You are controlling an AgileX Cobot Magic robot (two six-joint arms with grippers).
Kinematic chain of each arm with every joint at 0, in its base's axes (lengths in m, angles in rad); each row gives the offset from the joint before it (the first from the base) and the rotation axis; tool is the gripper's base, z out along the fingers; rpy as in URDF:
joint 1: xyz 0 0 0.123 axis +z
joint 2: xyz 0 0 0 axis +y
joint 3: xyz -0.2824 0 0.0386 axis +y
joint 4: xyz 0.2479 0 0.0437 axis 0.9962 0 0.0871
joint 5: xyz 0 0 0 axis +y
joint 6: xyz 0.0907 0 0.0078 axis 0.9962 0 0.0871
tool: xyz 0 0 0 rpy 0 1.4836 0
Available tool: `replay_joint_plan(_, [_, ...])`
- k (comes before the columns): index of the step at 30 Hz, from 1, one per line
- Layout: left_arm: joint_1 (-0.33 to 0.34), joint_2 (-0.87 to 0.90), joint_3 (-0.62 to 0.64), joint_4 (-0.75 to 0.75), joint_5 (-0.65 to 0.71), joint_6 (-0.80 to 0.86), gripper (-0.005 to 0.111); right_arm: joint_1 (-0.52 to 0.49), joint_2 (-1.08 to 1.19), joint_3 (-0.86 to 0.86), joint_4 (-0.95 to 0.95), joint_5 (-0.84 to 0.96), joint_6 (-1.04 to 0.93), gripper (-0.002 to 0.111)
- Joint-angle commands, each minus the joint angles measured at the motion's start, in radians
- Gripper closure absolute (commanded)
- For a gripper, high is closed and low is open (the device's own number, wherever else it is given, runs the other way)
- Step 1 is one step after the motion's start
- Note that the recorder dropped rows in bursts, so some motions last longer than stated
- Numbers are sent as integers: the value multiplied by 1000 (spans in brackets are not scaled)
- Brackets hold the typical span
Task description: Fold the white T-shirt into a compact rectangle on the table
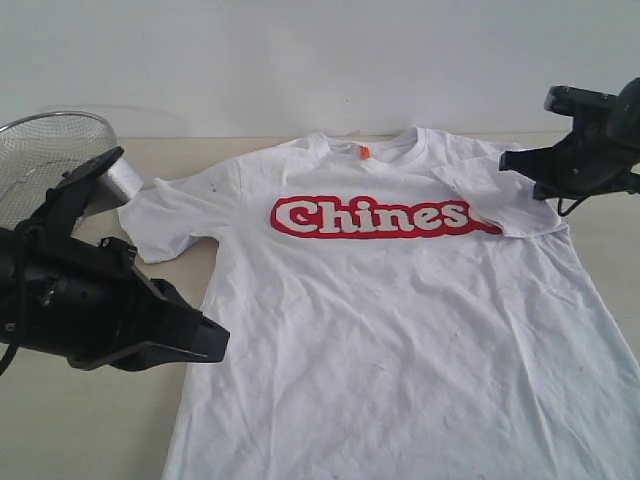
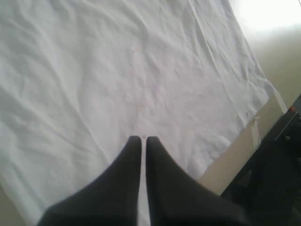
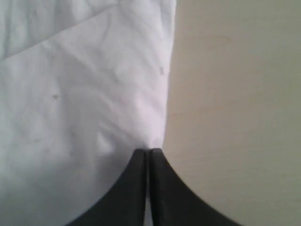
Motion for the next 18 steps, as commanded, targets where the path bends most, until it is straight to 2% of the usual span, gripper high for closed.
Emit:
replay_joint_plan(1, [-5, -5, 4, -8, -1, 8, 102, -53, -1, -7, -17, 11, -2, 108])
replay_joint_plan(5, [-5, -5, 4, -8, -1, 8, 102, -80, -19, -55, -15, 78, 0, 108])
replay_joint_plan(11, [-5, -5, 4, -8, 1, 8, 102, -44, -69, -163, 140, 154, -117, 108])
replay_joint_plan(18, [-5, -5, 4, -8, 1, 12, 102, -25, 43, -305, 256, 236, -144, 108])
